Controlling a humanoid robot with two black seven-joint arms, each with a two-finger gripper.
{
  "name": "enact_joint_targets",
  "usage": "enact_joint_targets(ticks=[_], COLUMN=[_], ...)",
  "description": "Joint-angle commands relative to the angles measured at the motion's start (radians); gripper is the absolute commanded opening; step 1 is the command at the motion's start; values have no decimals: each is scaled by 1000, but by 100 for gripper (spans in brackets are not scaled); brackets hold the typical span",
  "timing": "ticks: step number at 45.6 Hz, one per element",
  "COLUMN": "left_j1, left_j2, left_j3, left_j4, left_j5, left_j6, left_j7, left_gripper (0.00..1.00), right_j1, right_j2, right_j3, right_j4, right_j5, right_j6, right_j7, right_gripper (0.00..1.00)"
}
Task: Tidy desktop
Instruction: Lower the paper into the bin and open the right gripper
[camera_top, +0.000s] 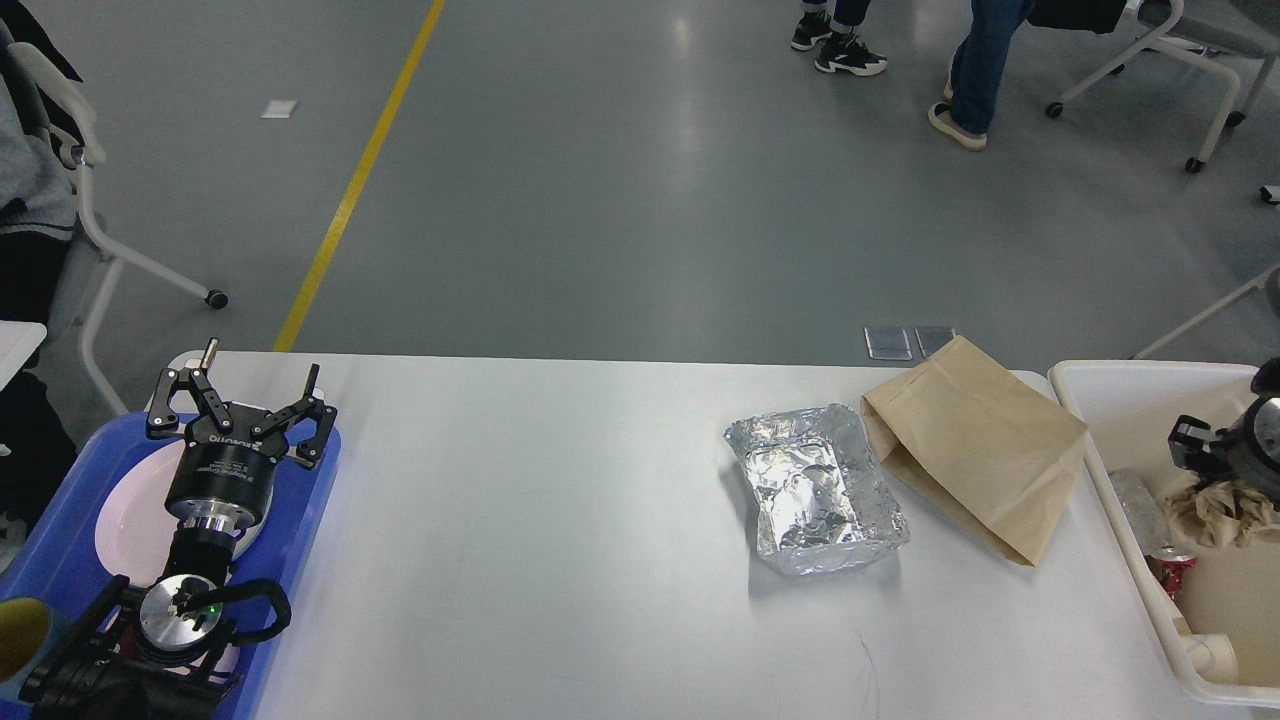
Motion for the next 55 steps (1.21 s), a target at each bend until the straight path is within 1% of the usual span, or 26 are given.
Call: enact_joint_targets(ticks=[1, 2, 4, 5, 10, 13, 19, 24, 30, 39, 40, 42, 43, 45, 47, 48, 49, 55], left_j1=[0, 0, 0, 0, 0, 0, 0, 0, -1, 0, 0, 0, 0, 0, 0, 0, 0, -1], left_j2=[0, 0, 0, 0, 0, 0, 0, 0, 0, 0, 0, 0, 0, 0, 0, 0, 0, 0], left_j3=[0, 0, 0, 0, 0, 0, 0, 0, 0, 0, 0, 0, 0, 0, 0, 0, 0, 0], left_j4=[0, 0, 0, 0, 2, 0, 0, 0, 2, 2, 2, 0, 2, 0, 2, 0, 0, 0], left_j5=[0, 0, 0, 0, 0, 0, 0, 0, 0, 0, 0, 0, 0, 0, 0, 0, 0, 0], left_j6=[0, 0, 0, 0, 0, 0, 0, 0, 0, 0, 0, 2, 0, 0, 0, 0, 0, 0], left_j7=[0, 0, 0, 0, 0, 0, 0, 0, 0, 0, 0, 0, 0, 0, 0, 0, 0, 0], left_gripper=[96, 96, 96, 96, 96, 96, 96, 96, 96, 96, 96, 96, 96, 96, 96, 96, 96, 96], right_j1=[-257, -343, -427, -486, -670, -759, -896, -965, -971, -972, -974, -972, -972, -972, -972, -972, -972, -971], right_j2=[-1, 7, 14, 24, 93, 129, 226, 257, 269, 260, 258, 257, 258, 258, 258, 258, 258, 265], right_j3=[120, 149, 173, 192, 263, 295, 303, 308, 309, 309, 308, 305, 305, 305, 306, 306, 306, 306], right_j4=[-240, -314, -388, -438, -576, -676, -853, -919, -923, -922, -922, -923, -923, -922, -922, -922, -922, -916], right_j5=[0, 0, 0, 3, 9, 15, 18, 20, 20, 20, 18, 18, 18, 18, 18, 18, 18, 18], right_j6=[-9, -38, -94, -146, -292, -332, -362, -386, -408, -411, -412, -426, -437, -464, -493, -500, -501, -503], right_j7=[-1, -1, 1, 1, -2, -8, -8, -8, -8, -8, -8, -7, -7, -7, -7, -7, -7, -7], right_gripper=[0, 0, 0, 0, 0, 0, 0, 0, 0, 0, 5, 38, 49, 63, 87, 96, 100, 100])
